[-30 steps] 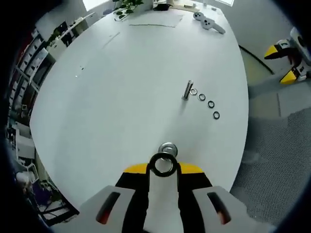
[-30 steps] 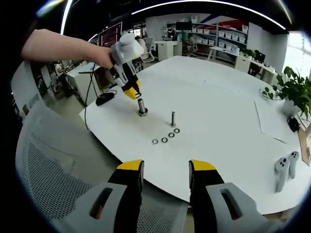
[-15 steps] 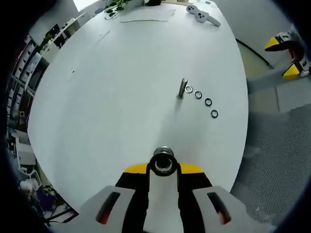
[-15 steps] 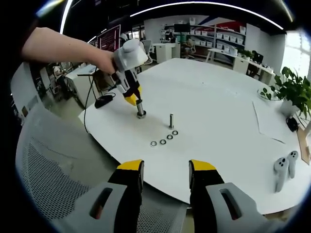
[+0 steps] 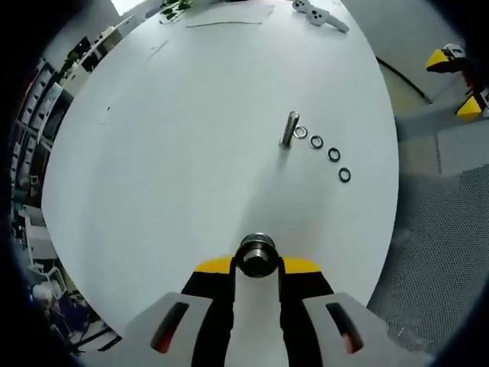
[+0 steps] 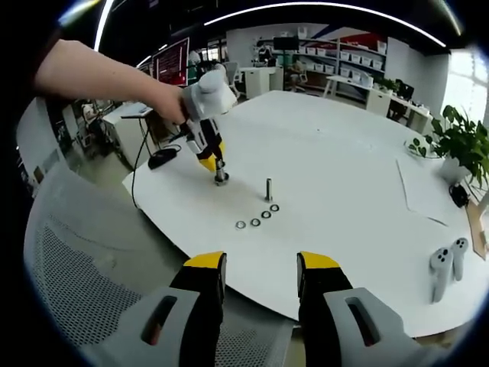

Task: Place the washer onto the threaded stud by aligning its center hole with the stud, sliding it down to the base, and recovering from edge contact or off-axis alignment until the washer reaches the visible bottom stop.

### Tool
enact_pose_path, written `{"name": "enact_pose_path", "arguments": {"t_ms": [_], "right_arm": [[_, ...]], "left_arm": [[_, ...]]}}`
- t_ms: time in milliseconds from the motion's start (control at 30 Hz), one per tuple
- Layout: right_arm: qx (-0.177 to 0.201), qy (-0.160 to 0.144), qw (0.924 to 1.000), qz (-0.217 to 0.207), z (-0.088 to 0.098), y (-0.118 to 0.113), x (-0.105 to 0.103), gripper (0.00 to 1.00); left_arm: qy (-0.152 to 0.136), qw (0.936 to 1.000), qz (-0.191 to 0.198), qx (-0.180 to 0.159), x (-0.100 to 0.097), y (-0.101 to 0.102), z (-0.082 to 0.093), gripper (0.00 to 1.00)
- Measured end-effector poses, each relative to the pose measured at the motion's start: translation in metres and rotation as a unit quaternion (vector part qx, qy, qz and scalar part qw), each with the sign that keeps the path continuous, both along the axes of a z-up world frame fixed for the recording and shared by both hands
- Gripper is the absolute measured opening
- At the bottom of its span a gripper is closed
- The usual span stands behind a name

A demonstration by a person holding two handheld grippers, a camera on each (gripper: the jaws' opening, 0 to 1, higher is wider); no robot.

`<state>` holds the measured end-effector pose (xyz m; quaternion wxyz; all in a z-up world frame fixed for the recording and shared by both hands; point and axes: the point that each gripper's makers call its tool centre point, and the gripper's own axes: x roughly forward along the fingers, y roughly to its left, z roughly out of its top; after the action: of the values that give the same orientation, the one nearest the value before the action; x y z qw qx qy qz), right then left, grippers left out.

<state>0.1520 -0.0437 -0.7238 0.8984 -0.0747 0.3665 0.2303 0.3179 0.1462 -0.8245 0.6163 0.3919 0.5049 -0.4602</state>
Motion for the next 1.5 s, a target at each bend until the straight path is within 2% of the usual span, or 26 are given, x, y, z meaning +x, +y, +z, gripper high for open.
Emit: {"name": "enact_pose_path", "arguments": {"t_ms": [233,333,433,533,633,867,1167,1267,1500], "right_arm": [[-0.002,0.004,1.0,-0.003,-0.002,-0.001,0.0,0.39],[-0.001,0.004,1.0,-0.004,-0.001,-0.002,0.0,0.39],[-0.001,0.005,1.0,-0.007,-0.002,-0.002,0.0,0.39],[-0.002,0.008,1.0,-0.004,-0.003,-0.002,-0.001,0.39],[-0.002,0.011,0.9999,-0.006,-0.004,-0.002,-0.002,0.39],[-0.001,0.013,0.9999,-0.002,-0.005,-0.001,-0.002,0.38],[-0.005,0.021,0.9998,0.005,-0.007,0.001,-0.004,0.38],[-0.005,0.022,0.9997,0.007,-0.007,0.001,-0.005,0.38],[-0.007,0.027,0.9995,0.015,-0.009,0.003,-0.007,0.38]], "left_arm": [[0.002,1.0,0.002,0.007,0.0,-0.001,-0.016,0.19],[0.01,0.9997,0.02,0.01,-0.001,-0.001,-0.02,0.2],[0.011,0.9996,0.022,0.013,-0.011,-0.001,-0.017,0.2],[0.012,0.9993,0.032,0.012,-0.01,-0.001,-0.022,0.2],[0.017,0.9982,0.057,0.004,-0.01,-0.001,-0.018,0.2],[0.018,0.9975,0.068,-0.004,-0.012,0.005,-0.019,0.21],[0.0,0.991,0.112,-0.073,-0.005,0.004,0.008,0.24],[-0.004,0.9852,0.134,-0.107,-0.008,0.002,0.022,0.24],[-0.029,0.9763,0.154,-0.149,-0.017,0.016,0.045,0.24]]}}
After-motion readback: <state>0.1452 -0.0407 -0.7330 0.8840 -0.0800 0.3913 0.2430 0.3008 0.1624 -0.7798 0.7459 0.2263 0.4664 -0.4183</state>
